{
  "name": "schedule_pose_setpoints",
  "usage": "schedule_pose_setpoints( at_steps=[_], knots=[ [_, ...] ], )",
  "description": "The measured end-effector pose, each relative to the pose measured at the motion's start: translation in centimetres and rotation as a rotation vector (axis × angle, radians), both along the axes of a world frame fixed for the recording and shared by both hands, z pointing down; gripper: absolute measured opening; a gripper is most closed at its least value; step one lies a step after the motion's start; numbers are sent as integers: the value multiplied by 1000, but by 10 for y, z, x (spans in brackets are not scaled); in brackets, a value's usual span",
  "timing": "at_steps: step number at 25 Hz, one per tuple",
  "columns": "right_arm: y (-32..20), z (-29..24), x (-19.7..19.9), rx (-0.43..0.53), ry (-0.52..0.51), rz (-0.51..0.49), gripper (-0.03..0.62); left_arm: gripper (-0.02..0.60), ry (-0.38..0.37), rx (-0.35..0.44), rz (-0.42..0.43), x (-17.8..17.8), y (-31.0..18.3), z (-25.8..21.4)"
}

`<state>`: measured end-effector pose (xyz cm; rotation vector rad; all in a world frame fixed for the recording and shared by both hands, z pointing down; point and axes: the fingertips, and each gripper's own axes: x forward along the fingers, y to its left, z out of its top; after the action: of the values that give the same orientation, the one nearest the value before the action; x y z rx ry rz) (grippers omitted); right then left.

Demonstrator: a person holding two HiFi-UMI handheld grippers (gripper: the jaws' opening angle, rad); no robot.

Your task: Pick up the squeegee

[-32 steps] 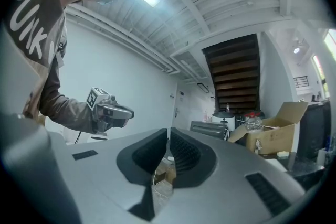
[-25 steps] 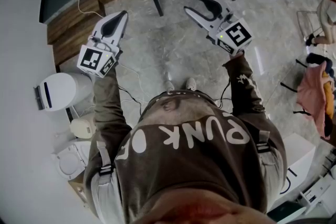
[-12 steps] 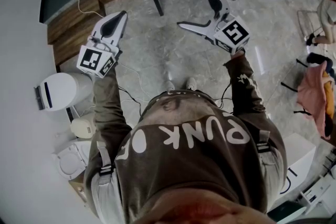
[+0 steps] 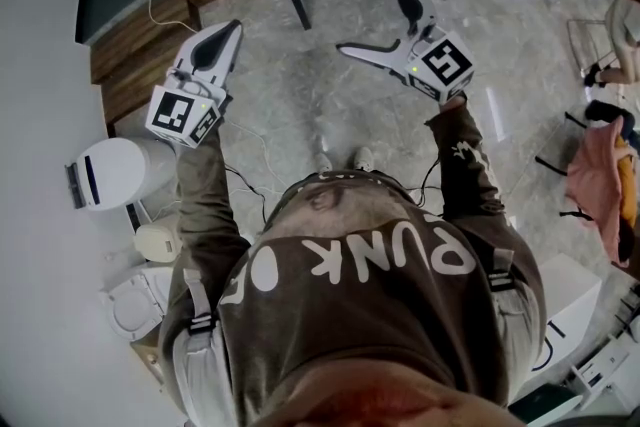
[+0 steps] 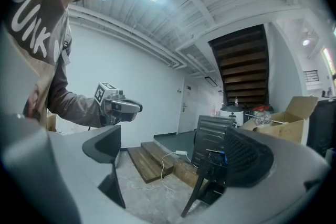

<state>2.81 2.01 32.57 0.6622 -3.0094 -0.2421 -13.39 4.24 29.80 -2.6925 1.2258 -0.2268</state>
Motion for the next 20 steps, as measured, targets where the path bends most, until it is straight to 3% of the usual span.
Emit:
schedule_pose_setpoints(
  at_steps=[20],
  knots=[
    [-25,7,60,-4,-24,-44,594,2,-23,-7,-38,66,-16,5]
  ],
)
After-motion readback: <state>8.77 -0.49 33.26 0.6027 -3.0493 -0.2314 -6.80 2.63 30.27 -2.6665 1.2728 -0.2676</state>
